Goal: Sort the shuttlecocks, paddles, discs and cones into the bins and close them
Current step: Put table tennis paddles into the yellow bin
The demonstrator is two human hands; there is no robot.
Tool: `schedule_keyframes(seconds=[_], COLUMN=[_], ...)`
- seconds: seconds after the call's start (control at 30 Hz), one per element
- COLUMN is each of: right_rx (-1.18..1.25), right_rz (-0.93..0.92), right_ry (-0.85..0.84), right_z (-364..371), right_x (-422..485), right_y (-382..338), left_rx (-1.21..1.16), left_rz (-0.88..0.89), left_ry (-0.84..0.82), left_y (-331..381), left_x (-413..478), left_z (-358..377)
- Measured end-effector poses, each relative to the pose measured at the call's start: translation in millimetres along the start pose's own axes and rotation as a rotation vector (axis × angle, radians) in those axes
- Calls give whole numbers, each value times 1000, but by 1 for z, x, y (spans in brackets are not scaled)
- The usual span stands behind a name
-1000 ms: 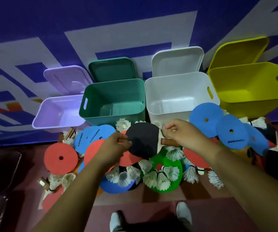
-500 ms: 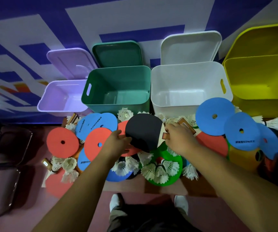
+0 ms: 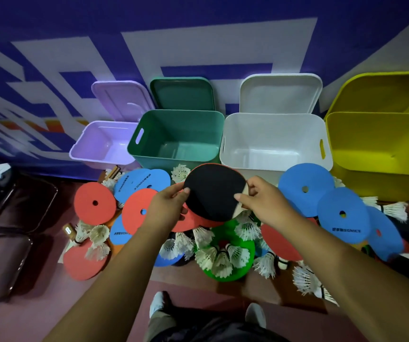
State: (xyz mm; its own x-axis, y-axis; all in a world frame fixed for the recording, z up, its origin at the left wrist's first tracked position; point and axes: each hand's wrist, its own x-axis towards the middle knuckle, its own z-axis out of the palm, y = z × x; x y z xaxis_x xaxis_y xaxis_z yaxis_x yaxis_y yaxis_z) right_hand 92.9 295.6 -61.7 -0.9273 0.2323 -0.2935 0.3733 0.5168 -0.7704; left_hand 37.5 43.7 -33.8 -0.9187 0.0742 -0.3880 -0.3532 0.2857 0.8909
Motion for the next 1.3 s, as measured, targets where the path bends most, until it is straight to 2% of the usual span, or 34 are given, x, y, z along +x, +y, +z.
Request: schedule_keyframes(seconds=[0.13, 0.23, 0.33, 0.4, 0.53, 0.7, 0.77, 0.9, 1.1, 1.2, 1.3], right_rx=[73, 150, 223, 238, 291, 306, 309, 298, 323, 371, 393], right_rz=[21, 33, 45, 53, 46, 86, 96, 88, 106, 119, 122], right_ry=[4, 11, 12, 18, 25, 7, -3, 10, 57, 78, 113], right_z=[-14, -14, -6, 1, 17, 43, 53, 72, 92, 97, 100], right_x=[-6, -10, -10, -7, 3, 11, 15, 23, 39, 48, 58], right_y=[1, 0, -9, -18, -35, -63, -75, -97, -129, -142, -160], left_rx=[48, 146, 381, 508, 703, 927, 991, 1029, 1015, 1047, 957], left_rz=[19, 1, -23, -40, -17, 66, 124, 200, 300, 418, 435], left_ry=[-20, 91, 222, 251, 236, 97, 118, 164, 27, 85, 146], left_y=[-1, -16, -42, -57, -84, -105, -108, -113, -89, -68, -36], left_x=[-8, -9, -6, -4, 11, 26, 30, 38, 33, 32, 34], left_z=[0, -11, -32, -48, -73, -83, -82, -85, -107, -130, -160])
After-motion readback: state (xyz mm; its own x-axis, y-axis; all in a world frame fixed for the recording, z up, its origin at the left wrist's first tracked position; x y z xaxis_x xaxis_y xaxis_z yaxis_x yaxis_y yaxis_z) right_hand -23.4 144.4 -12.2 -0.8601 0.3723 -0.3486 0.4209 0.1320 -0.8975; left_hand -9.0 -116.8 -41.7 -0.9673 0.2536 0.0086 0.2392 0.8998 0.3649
